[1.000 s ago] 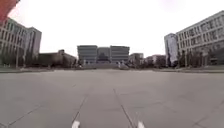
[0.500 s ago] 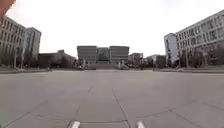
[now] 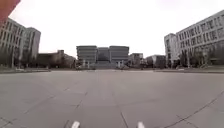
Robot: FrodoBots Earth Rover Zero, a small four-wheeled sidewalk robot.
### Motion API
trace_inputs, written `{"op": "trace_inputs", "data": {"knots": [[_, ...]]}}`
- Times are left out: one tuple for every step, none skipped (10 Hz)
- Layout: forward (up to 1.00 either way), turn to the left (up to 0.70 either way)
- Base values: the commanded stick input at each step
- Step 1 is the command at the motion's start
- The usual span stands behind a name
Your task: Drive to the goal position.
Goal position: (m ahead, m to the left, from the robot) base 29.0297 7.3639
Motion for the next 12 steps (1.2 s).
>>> {"op": "trace_inputs", "data": {"knots": [[0.6,0.0],[0.6,0.0],[0.6,0.0],[0.6,0.0],[0.6,0.0],[0.6,0.0],[0.6,0.0],[0.6,0.0],[0.6,0.0],[0.6,0.0],[0.6,0.0],[0.6,0.0]]}}
